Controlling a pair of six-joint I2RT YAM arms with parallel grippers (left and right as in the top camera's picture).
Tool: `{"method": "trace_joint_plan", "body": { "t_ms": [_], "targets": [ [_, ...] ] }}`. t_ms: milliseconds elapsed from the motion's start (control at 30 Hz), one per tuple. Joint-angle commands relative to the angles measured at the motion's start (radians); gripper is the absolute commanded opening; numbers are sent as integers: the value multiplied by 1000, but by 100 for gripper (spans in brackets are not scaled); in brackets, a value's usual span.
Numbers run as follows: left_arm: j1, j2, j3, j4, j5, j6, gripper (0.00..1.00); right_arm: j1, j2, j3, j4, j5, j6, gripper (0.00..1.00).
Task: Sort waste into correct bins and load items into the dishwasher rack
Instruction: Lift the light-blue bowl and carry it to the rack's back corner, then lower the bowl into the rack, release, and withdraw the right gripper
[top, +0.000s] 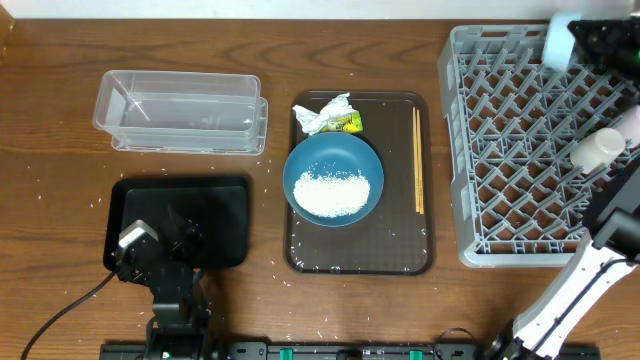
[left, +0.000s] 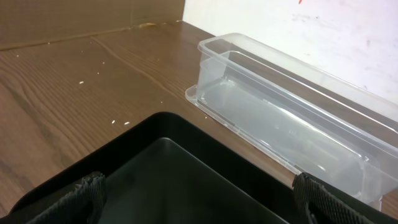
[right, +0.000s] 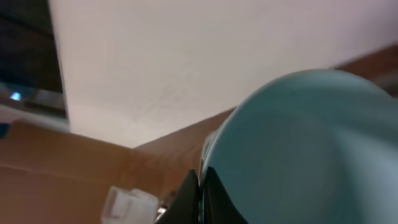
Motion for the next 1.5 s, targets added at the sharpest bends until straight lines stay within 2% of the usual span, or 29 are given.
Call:
{"method": "trace_joint_plan", "body": {
  "t_ms": [0,600,733,933,1100,1233,1467],
  "targets": [
    [3,1,-19,-29,-16,2,98,-24,26,2,-6,-55,50,1],
    [3,1,-19,-29,-16,2,98,-120,12,2,-72,-37,69,1],
    [3,1,-19,-29,-16,2,98,-133,-15,2,-116,-11,68,6],
    [3,1,-19,-29,-16,2,98,-141,-136,2,-294,216,30,14],
    [3,1,-19,-29,-16,2,98,-141,-269,2,-421,430,-3,31],
    [3,1,-19,-29,-16,2,98,-138,-357,2,-475,538,-3,31],
    [3,1,-19,-29,-16,2,98,-88,-424,2,-467,654,-11,31]
  ]
}}
